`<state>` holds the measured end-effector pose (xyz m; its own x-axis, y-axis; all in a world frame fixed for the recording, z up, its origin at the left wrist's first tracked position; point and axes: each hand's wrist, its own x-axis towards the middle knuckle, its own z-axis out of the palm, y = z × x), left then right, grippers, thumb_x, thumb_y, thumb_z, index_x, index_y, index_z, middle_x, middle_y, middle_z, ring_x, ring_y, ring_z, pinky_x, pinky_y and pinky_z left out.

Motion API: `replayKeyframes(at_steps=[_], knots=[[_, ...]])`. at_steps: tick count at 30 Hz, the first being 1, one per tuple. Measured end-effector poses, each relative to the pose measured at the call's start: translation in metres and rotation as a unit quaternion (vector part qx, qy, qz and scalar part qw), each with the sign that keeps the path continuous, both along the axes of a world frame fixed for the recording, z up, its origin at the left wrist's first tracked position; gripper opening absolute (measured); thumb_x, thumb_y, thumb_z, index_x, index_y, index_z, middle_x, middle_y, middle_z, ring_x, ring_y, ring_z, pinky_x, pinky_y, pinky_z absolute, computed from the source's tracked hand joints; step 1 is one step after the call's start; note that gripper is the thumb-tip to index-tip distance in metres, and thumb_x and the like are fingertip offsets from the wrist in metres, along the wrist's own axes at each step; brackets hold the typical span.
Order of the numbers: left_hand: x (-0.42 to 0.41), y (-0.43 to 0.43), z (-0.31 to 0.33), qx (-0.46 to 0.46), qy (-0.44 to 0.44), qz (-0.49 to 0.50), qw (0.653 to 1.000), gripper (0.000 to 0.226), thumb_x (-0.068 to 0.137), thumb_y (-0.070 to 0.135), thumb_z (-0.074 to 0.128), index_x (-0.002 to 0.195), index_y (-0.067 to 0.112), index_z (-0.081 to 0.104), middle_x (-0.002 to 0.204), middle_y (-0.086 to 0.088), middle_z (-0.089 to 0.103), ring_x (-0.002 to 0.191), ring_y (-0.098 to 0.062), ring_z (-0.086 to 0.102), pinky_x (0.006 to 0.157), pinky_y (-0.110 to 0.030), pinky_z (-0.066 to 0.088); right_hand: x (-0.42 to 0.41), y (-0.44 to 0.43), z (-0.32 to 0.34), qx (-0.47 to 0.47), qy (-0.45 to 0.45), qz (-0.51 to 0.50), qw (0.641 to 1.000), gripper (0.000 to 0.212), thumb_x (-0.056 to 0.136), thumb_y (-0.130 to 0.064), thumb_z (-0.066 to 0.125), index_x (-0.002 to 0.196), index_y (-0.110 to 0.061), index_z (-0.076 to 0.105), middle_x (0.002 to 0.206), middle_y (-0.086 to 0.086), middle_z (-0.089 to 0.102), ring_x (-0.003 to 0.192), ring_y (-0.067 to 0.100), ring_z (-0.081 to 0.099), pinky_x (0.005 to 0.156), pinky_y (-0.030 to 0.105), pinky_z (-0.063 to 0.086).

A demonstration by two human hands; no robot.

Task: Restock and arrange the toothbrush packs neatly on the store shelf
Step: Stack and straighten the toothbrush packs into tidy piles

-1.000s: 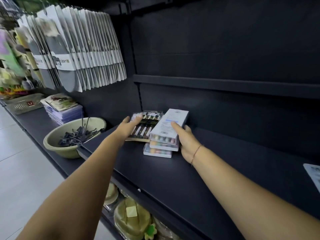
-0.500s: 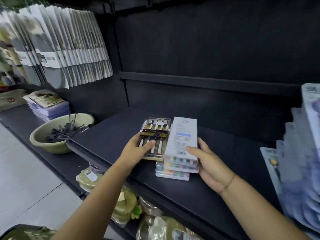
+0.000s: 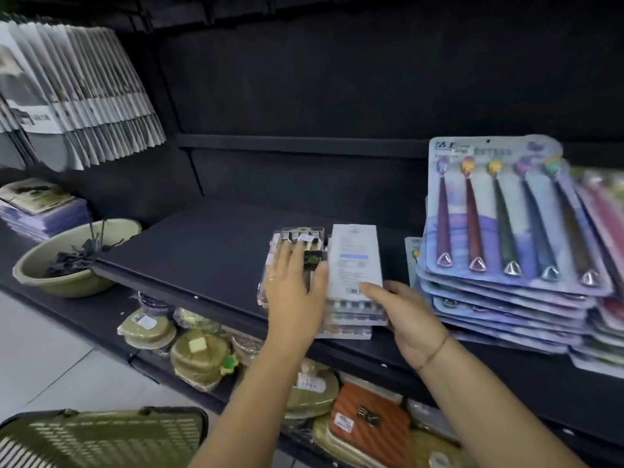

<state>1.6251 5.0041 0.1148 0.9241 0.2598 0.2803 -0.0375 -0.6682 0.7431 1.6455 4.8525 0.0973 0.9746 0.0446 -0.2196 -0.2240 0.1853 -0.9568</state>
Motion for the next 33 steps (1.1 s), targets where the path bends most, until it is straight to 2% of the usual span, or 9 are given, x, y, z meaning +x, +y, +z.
replayKeyframes(at_steps=[3,5,7,11,16,21,25,30,33], knots=[[-0.016,-0.028,0.012,-0.189,0.059,-0.136,0.971,0.056,0.096,0.058,0.043,0.143,0.029,0.046,0.151,0.014,0.037,0.140,-0.005,0.034,0.114,-0.036,0.035,-0.013,0.007,0.010,-0.007,-0.076,-0.024,0.997,0.034,0.084,-0.021,0.075,0.115,-0.016,0.063,0.104,0.001,0.073,0.089,0.011,0.071,0.072,0.021,0.054],[-0.015,-0.028,0.020,-0.274,0.102,-0.156,0.944,0.049,0.093,0.060,0.048,0.131,0.029,0.053,0.130,0.007,0.061,0.117,-0.010,0.060,0.097,-0.034,0.052,-0.022,0.014,0.018,-0.014,-0.142,-0.019,0.990,0.037,0.083,-0.024,0.076,0.114,-0.035,0.060,0.103,-0.012,0.071,0.093,0.005,0.069,0.071,0.020,0.055],[-0.013,-0.024,0.028,-0.353,0.112,-0.155,0.916,0.045,0.091,0.055,0.058,0.125,0.025,0.056,0.110,0.001,0.072,0.098,-0.017,0.071,0.082,-0.036,0.058,-0.028,0.024,0.021,-0.066,-0.214,0.005,0.974,0.047,0.084,-0.018,0.074,0.113,-0.048,0.055,0.107,-0.021,0.067,0.099,-0.003,0.065,0.076,0.019,0.055],[-0.005,-0.018,0.030,-0.471,0.095,-0.071,0.874,0.036,0.088,0.029,0.071,0.122,0.019,0.061,0.103,-0.003,0.075,0.091,-0.017,0.073,0.068,-0.030,0.058,-0.031,0.030,0.017,-0.144,-0.260,0.073,0.952,0.068,0.079,-0.018,0.079,0.124,-0.056,0.045,0.131,-0.022,0.057,0.120,-0.005,0.053,0.097,0.020,0.049],[0.001,-0.006,0.028,-0.460,0.134,-0.005,0.878,0.026,0.094,0.013,0.062,0.119,0.011,0.059,0.103,-0.014,0.073,0.087,-0.030,0.073,0.065,-0.038,0.060,-0.025,0.009,0.014,-0.142,-0.261,0.086,0.951,0.064,0.085,-0.009,0.073,0.134,-0.041,0.047,0.128,-0.026,0.054,0.113,-0.010,0.055,0.084,0.009,0.048],[-0.001,0.005,0.026,-0.477,0.150,0.047,0.865,0.019,0.091,0.013,0.068,0.108,0.005,0.066,0.101,-0.014,0.074,0.097,-0.033,0.070,0.097,-0.050,0.051,-0.022,0.000,0.014,-0.233,-0.266,0.005,0.935,0.050,0.095,-0.015,0.057,0.135,-0.039,0.040,0.104,-0.024,0.056,0.091,0.002,0.062,0.066,0.013,0.050],[-0.006,0.015,0.036,-0.475,0.066,0.077,0.874,0.006,0.090,0.013,0.069,0.093,0.009,0.070,0.093,-0.010,0.076,0.094,-0.031,0.071,0.096,-0.050,0.051,-0.030,0.000,0.009,-0.152,-0.211,-0.051,0.964,0.048,0.097,-0.010,0.053,0.140,-0.028,0.041,0.110,-0.019,0.056,0.084,-0.014,0.059,0.064,0.005,0.046],[-0.010,0.023,0.046,-0.493,-0.064,0.139,0.857,0.011,0.097,0.026,0.061,0.090,0.023,0.069,0.098,-0.002,0.073,0.095,-0.025,0.069,0.080,-0.037,0.055,-0.067,-0.001,0.004,-0.093,-0.220,-0.047,0.970,0.049,0.096,-0.006,0.054,0.132,-0.038,0.046,0.119,-0.016,0.059,0.106,-0.005,0.058,0.084,0.014,0.051],[-0.013,0.020,0.054,-0.489,-0.122,0.127,0.854,0.014,0.099,0.029,0.056,0.098,0.033,0.070,0.105,0.003,0.073,0.104,-0.022,0.068,0.095,-0.044,0.054,-0.094,-0.010,0.015,-0.059,-0.228,-0.042,0.971,0.049,0.094,-0.007,0.058,0.125,-0.044,0.049,0.114,-0.019,0.065,0.105,-0.001,0.063,0.081,0.016,0.052]])
